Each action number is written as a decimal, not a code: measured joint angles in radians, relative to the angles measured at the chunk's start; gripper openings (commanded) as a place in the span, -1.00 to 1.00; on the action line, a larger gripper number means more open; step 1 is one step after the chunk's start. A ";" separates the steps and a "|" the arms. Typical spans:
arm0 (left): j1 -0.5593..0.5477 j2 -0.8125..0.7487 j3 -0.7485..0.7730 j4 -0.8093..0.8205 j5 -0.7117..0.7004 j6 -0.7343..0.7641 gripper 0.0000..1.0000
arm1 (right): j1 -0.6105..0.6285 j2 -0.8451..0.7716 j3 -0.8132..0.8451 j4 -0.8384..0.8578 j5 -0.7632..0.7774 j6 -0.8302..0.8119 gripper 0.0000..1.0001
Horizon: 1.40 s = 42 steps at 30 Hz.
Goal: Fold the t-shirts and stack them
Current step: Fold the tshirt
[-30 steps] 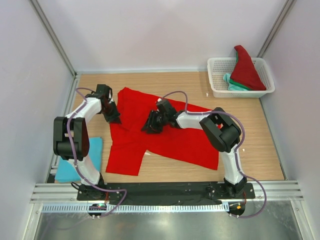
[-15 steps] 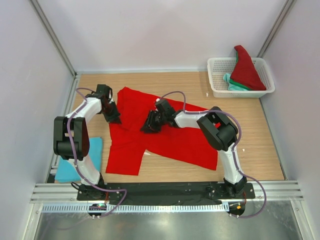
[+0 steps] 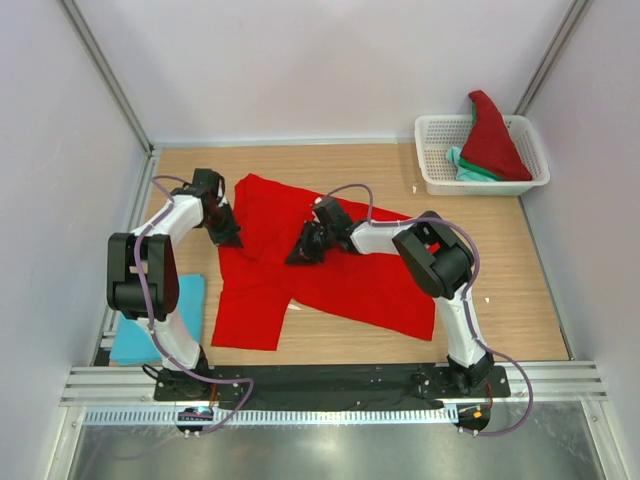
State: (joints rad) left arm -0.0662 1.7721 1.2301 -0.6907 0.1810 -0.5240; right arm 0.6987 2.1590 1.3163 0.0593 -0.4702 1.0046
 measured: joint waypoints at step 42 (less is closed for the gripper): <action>0.000 -0.045 0.023 -0.048 -0.005 0.011 -1.00 | -0.027 -0.042 0.043 -0.136 -0.091 -0.167 -0.97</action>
State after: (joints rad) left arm -0.0662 1.7271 1.2530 -0.7387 0.1764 -0.5125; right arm 0.6716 2.1174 1.3598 -0.0765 -0.5610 0.8371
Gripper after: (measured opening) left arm 0.006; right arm 0.031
